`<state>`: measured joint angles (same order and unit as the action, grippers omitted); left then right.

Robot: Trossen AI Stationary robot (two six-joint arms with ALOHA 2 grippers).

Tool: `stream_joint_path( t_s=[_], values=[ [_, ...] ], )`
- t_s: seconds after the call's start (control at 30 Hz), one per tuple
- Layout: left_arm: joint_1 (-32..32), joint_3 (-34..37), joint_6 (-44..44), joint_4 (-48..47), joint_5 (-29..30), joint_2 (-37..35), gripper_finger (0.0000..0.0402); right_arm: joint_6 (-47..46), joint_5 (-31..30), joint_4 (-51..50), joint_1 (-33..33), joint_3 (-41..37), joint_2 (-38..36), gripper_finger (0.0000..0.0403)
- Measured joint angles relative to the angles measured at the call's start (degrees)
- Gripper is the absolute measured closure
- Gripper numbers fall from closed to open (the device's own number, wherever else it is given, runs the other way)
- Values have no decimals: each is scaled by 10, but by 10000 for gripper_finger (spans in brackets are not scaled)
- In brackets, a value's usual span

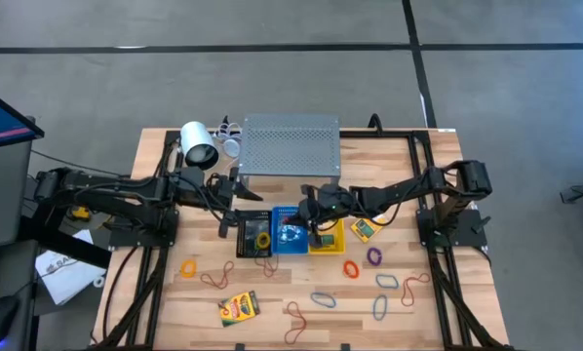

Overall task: Pick & Place Office Desk Supplies
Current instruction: Put the red rubber band into the blue basket

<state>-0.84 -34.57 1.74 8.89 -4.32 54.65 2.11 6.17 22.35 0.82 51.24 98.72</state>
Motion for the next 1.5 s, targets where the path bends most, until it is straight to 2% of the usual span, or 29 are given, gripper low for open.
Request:
stream_joint_path(
  t_s=[0.53, 0.73, 0.97, 1.13, 1.33, 1.5],
  values=[
    [0, 0, 0, 1, 0, 0, 207, -2, -2, -42, 7, 2, 11, 403],
    [0, 0, 0, 1, 0, 3, 207, 5, 1, -70, 13, 59, 68, 403],
    [0, 0, 0, -5, 0, 3, 207, 21, 14, -201, 14, 127, 110, 403],
    [0, 1, 0, -11, 0, 3, 207, 30, 15, -249, 14, 169, 136, 403],
    [0, 1, 0, -13, 0, 3, 207, 30, 15, -277, 14, 177, 136, 399],
    [0, 1, 0, -15, 0, 3, 207, 30, 17, -284, 14, 176, 136, 374]
  ],
)
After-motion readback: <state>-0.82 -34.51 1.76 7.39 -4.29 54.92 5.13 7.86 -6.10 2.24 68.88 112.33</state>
